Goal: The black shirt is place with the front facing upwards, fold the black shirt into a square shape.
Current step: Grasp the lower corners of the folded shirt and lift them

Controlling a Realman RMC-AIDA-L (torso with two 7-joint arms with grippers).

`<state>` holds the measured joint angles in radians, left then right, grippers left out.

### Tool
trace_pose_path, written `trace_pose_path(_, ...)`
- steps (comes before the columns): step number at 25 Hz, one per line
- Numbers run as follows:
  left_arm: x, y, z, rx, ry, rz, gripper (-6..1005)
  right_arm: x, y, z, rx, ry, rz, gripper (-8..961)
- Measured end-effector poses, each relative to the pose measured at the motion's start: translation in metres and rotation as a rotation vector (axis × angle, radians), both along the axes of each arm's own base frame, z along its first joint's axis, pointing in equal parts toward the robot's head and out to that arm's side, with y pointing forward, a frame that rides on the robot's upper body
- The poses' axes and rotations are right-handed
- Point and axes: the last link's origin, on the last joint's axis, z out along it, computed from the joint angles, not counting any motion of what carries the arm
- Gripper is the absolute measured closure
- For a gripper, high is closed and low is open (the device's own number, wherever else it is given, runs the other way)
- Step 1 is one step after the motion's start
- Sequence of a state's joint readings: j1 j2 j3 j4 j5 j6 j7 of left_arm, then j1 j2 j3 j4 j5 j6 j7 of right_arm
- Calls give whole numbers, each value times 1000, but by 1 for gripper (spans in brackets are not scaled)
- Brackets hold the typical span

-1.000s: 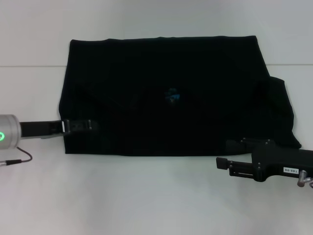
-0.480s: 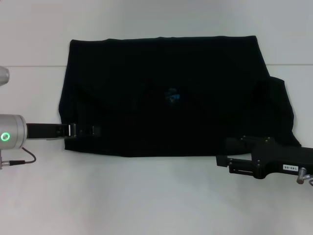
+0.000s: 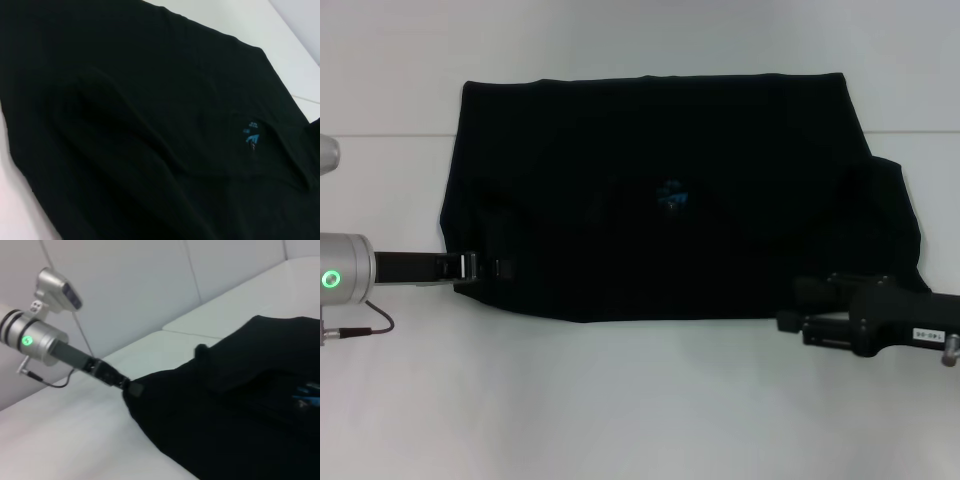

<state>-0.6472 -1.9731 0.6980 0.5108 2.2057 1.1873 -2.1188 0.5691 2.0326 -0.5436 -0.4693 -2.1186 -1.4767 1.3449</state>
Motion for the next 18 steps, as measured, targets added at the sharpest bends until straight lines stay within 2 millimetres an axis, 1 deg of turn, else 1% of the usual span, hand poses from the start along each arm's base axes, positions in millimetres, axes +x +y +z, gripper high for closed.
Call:
trace_pose_path(3,-1,0,0,0,0,1,718,3,4,10,0,-8,-53,233)
trace_pose_path(4,-1,-1,0,0,0,1,740,5,7,17,0,-15,-87,234)
trace_pose_path(6,-1,-1,0,-2,-1,1,840,9,13,33,-15,-33,-178,234)
trace_pose_path(8,-1,-1,0,-4,-2,0,939,12,21,56,-36,-55,-297,234)
trace_pose_path(12,-1,-2,0,-9,-5,-1,974,13,35,103,-75,-95,-533,235)
trace_pose_path(14,-1,-3,0,-8,-5,0,974,12,41,120,-76,-110,-625,235)
trace_pose_path(16,-2,-3,1,-6,-7,2,975,10,47,131,-65,-126,-715,235)
trace_pose_path(18,-1,-3,1,-7,-6,0,975,9,52,134,-54,-158,-778,235)
